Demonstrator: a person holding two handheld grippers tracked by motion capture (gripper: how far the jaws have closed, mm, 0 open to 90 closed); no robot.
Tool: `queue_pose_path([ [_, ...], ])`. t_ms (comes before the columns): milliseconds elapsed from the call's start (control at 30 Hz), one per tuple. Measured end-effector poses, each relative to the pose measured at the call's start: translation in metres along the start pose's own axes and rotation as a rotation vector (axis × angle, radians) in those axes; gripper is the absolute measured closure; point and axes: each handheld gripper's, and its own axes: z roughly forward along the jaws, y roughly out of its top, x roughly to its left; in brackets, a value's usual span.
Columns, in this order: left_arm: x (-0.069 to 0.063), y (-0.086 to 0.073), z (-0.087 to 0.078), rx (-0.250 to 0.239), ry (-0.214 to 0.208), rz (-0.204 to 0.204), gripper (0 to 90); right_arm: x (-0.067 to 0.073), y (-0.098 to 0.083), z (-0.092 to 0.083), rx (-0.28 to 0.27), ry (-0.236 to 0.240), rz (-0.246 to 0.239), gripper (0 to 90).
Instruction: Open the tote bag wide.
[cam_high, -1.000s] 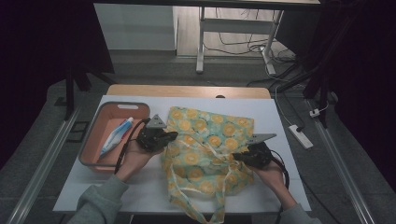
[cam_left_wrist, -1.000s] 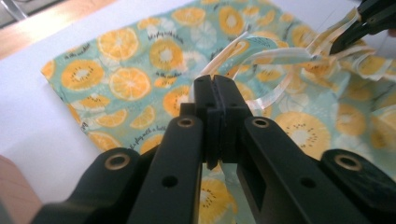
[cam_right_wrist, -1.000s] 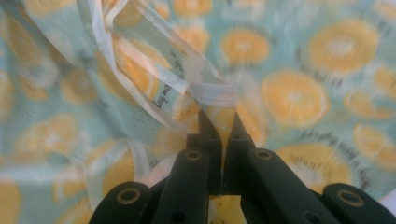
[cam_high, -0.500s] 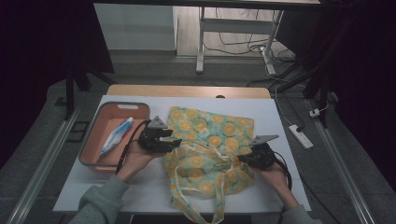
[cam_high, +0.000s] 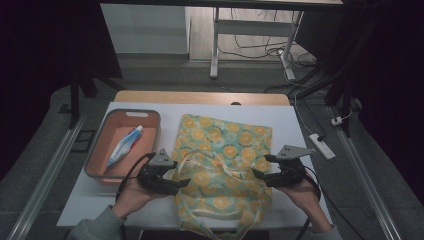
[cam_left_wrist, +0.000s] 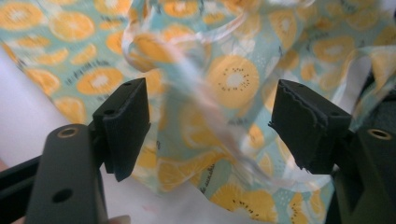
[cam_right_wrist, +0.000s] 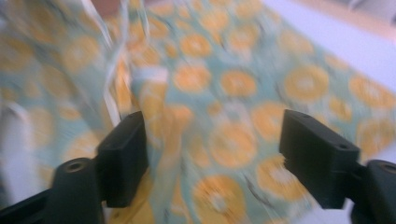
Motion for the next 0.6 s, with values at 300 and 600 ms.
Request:
queue_pose_path([
  [300,-0.001,-0.022,0.013,0.046,0.023,-0.029,50.3,0.083,0.043,0.044,0.087,0.198,-0.231,19.7],
  [600,0.002,-0.025,0.016,0.044,0.012,-0.041,53.9,0.085,0.036,0.146,0.328,0.259,-0.206,16.8],
])
